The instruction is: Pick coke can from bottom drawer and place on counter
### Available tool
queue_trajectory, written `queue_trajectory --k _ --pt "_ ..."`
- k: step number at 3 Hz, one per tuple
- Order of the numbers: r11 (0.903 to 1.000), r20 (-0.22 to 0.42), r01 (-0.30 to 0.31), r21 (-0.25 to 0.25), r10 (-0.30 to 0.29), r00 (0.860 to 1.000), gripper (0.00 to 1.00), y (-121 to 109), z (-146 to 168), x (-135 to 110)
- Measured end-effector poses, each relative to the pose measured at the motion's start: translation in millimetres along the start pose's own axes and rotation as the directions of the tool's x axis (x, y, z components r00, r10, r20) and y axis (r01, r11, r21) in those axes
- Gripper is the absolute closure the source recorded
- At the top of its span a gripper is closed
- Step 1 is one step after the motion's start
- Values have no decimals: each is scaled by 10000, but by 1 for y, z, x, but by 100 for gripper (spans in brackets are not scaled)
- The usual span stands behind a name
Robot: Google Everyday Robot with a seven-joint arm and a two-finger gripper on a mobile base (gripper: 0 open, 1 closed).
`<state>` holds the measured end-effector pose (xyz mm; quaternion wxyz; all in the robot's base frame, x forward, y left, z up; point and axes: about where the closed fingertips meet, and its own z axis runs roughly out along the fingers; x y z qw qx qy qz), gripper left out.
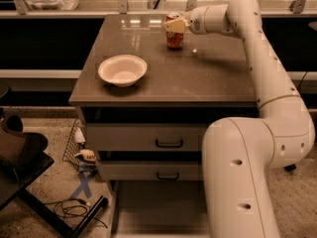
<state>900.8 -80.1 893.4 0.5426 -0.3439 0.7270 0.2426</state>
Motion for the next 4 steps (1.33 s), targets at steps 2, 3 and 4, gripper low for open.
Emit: queue_trajectory --k 2,3,4 --pt "10000 -37 -25 -96 25 10000 35 4 7 3" --pt "9999 -65 -43 -165 42 10000 4 7 13 5" --pt "9998 -74 -49 -189 48 10000 0 8 15 5"
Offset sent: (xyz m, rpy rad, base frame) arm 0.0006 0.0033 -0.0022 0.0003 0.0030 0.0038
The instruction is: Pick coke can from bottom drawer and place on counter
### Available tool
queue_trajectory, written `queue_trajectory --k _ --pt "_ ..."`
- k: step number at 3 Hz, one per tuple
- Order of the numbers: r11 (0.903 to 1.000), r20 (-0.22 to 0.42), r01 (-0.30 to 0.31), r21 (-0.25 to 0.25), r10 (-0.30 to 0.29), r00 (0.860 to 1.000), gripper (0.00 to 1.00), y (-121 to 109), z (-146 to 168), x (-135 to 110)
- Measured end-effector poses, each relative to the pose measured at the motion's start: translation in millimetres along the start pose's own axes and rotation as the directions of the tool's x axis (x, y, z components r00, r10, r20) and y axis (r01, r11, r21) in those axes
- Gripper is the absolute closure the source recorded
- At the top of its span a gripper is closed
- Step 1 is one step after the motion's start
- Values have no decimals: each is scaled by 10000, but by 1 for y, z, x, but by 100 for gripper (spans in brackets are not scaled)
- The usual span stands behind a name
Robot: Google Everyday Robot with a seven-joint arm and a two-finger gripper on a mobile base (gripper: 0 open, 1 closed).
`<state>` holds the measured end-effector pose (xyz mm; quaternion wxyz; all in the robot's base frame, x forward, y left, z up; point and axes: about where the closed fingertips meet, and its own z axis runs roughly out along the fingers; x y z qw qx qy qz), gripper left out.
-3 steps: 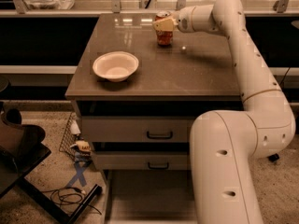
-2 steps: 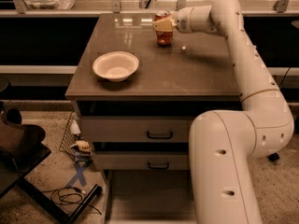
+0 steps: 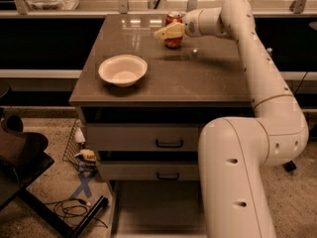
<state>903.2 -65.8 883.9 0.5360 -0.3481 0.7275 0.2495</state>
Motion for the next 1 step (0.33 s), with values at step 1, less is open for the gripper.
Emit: queue_trajectory --k 1 --pt "10000 0 0 0 0 10000 0 0 0 0"
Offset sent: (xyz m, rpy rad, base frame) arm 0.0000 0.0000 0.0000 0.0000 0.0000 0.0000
